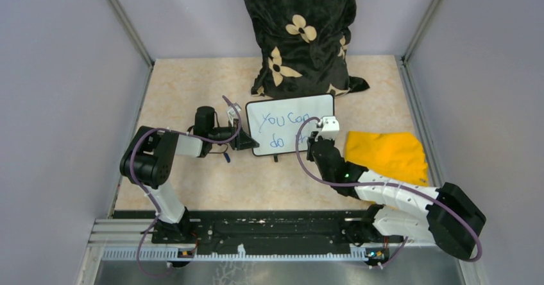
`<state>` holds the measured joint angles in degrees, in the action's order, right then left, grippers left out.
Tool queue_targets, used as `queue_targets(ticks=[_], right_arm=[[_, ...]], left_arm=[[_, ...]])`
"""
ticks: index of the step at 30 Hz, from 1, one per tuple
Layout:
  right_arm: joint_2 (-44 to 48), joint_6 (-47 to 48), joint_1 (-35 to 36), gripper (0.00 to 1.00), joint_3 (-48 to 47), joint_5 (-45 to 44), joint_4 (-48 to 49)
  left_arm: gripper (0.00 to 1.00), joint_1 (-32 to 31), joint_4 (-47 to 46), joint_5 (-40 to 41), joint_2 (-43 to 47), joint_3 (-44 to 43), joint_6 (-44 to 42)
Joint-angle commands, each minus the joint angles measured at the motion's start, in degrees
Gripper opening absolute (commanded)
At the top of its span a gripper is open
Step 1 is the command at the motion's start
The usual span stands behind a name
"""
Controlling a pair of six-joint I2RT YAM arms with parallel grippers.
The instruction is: Write a sentence on the whiteboard
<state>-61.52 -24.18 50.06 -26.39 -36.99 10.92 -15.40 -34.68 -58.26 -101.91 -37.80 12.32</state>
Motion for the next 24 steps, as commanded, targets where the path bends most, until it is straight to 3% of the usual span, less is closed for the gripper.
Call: queue_targets(ticks=[1,24], right_arm=[[0.94,0.23,-0.76,0.00,-1.14,-1.48,1.08],[2.69,-2.35,-0.76,0.00,2.52,1.21,-0.67]], left_arm=[[0.26,-0.33,0.57,1.13,-1.35,-1.00,-1.77],[0.26,-0.33,0.79,1.22,-1.45,-1.11,-1.98]])
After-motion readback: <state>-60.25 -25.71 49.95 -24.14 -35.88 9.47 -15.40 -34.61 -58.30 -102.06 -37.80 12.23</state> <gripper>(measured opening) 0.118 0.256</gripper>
